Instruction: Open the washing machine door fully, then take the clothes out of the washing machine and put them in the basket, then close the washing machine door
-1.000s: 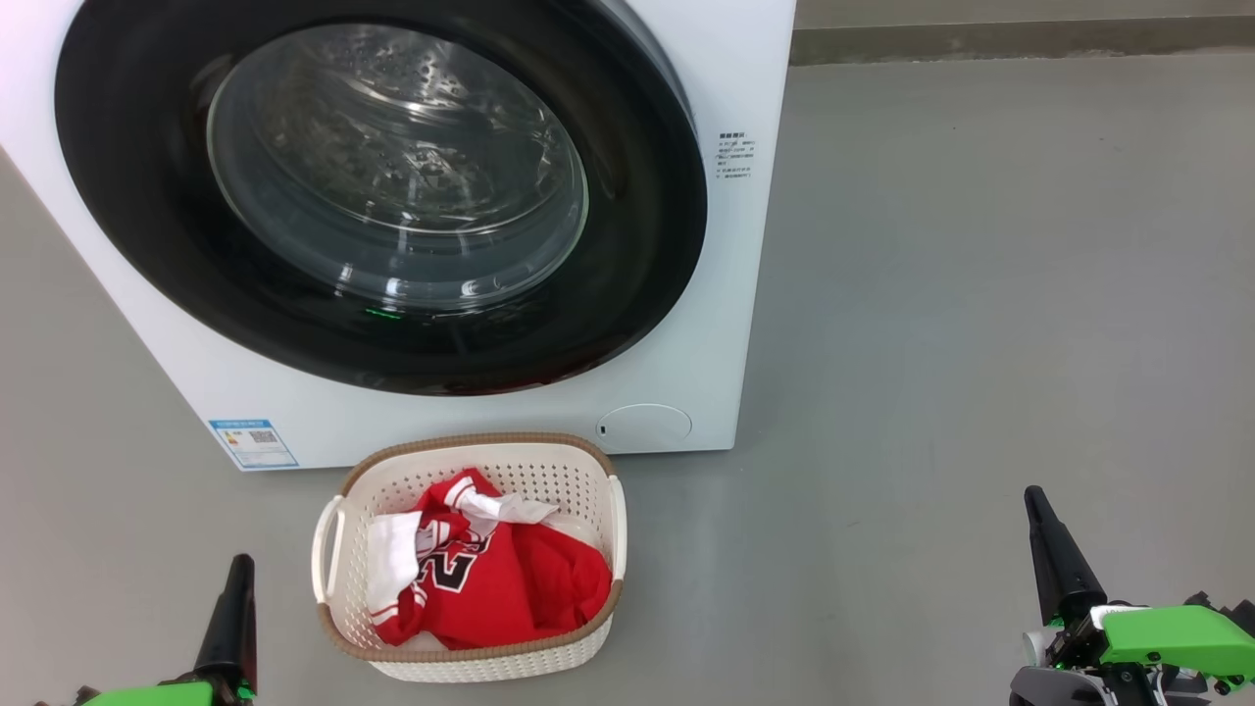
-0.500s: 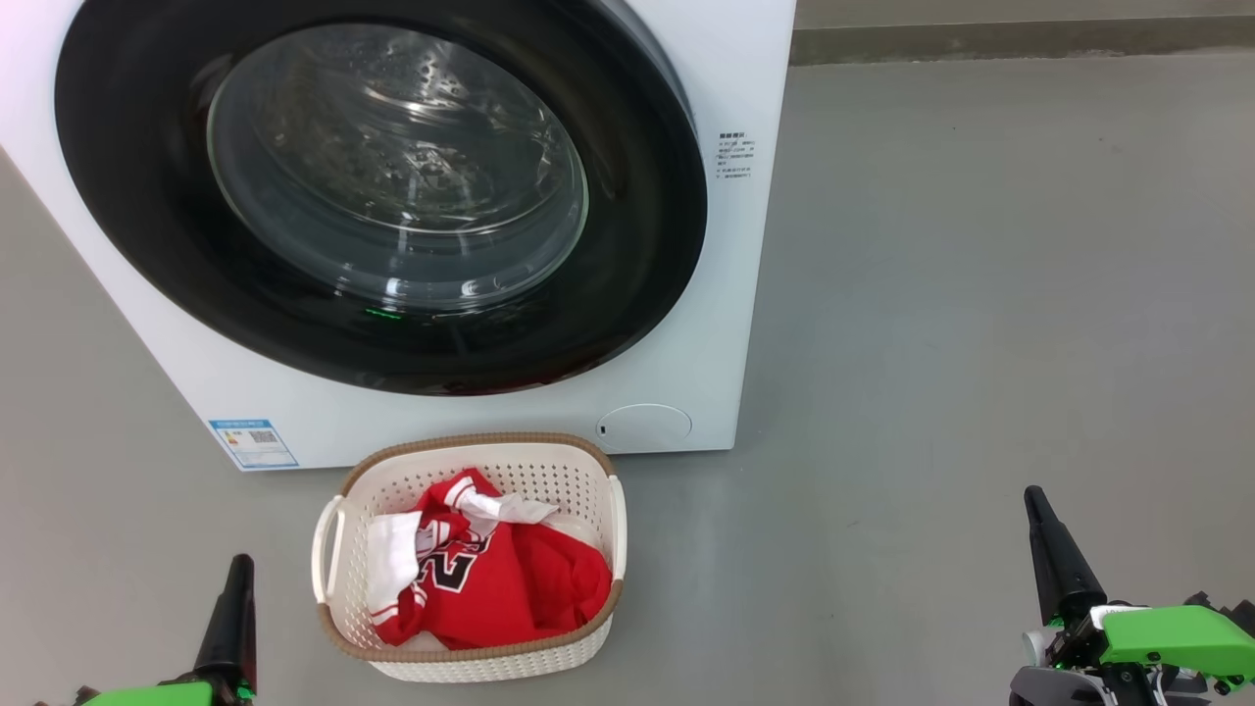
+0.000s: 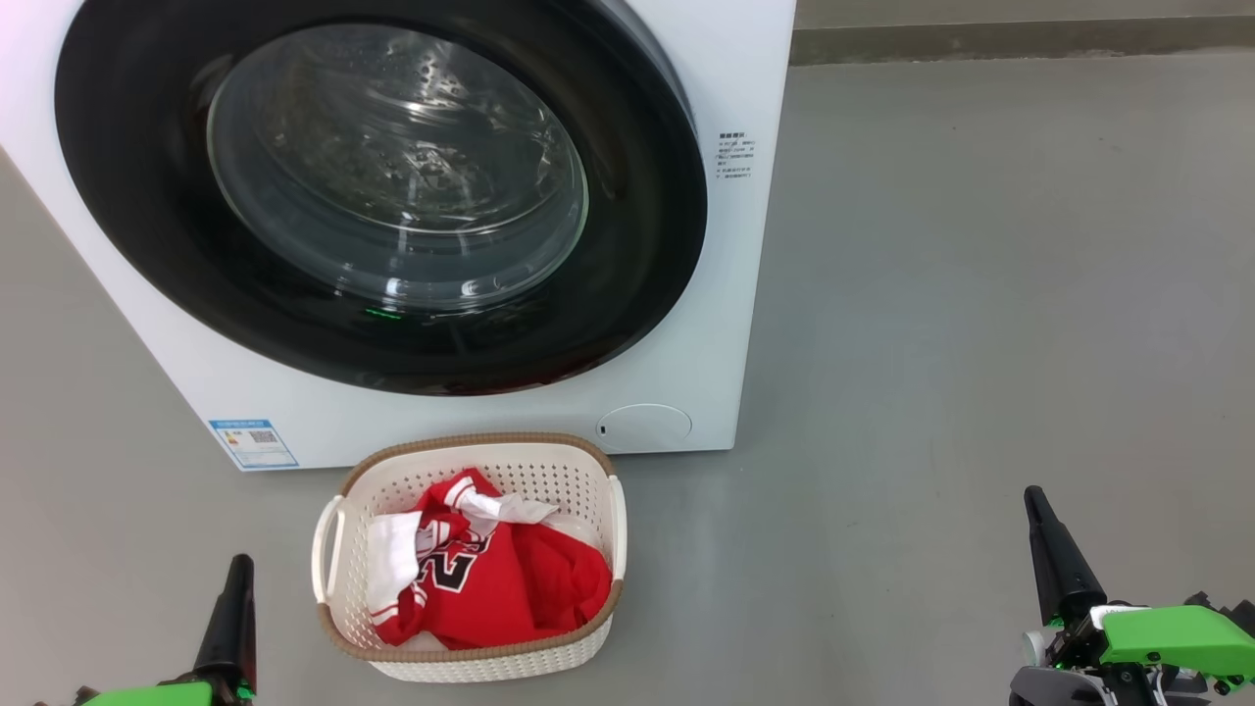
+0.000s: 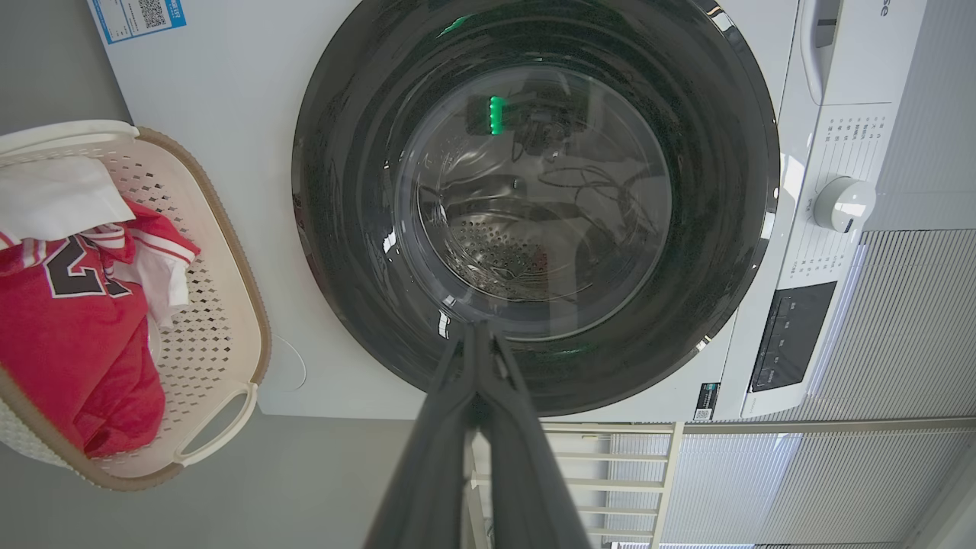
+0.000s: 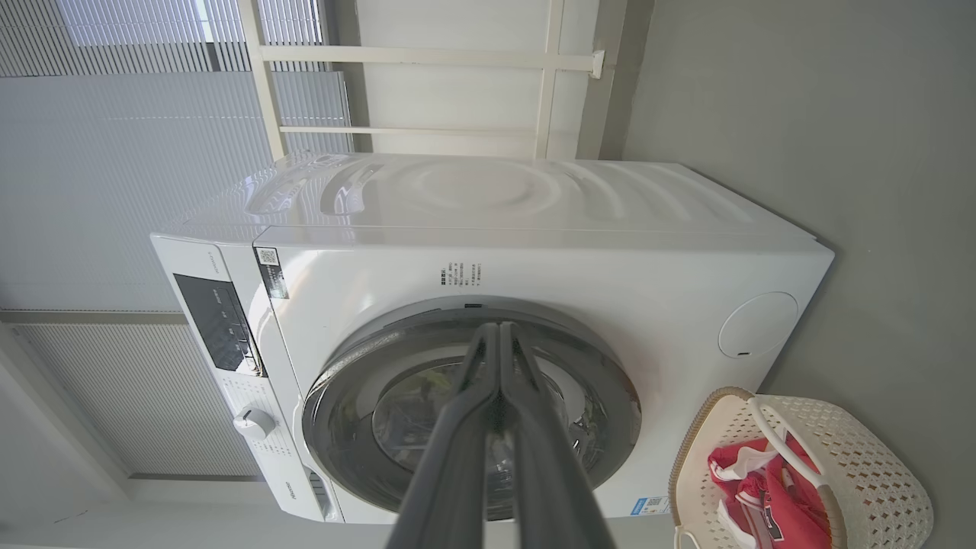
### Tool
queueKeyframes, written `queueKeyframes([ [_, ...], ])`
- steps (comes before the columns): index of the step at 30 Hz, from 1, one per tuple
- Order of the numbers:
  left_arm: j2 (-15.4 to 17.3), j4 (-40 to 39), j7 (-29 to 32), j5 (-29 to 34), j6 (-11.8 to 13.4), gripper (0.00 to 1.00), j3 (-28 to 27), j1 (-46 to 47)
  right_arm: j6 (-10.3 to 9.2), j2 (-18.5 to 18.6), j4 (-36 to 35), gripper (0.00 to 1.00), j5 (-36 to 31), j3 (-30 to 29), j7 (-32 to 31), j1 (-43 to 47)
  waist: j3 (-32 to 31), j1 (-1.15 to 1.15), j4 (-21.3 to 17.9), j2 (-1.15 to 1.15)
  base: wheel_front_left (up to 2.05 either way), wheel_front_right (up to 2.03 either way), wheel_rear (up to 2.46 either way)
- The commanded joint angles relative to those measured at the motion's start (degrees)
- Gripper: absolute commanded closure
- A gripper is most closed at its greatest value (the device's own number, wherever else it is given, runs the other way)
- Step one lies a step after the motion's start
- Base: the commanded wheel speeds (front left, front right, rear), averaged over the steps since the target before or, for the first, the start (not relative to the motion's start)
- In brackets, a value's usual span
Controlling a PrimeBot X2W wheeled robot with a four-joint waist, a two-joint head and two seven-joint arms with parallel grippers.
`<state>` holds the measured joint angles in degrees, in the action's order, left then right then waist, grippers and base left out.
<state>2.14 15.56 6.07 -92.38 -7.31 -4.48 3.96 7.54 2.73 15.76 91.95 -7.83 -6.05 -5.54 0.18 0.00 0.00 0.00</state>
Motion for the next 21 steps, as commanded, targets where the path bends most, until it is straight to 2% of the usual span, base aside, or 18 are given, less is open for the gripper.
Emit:
queueKeyframes([
  [1, 0.82, -1.53, 0.37, 0.17, -0.18, 1.0, -1.99, 2.22, -0.05, 0.16, -1.74, 1.0, 0.17, 1.26, -0.48, -0.65, 0.0, 0.0, 0.0, 0.0, 0.0, 0.0, 0.0],
  [21, 0.8, -1.53, 0.4, 0.2, -0.18, 1.0, -2.02, 2.22, -0.05, 0.16, -1.74, 1.0, 0.17, 1.25, -0.48, -0.65, 0.0, 0.0, 0.0, 0.0, 0.0, 0.0, 0.0],
])
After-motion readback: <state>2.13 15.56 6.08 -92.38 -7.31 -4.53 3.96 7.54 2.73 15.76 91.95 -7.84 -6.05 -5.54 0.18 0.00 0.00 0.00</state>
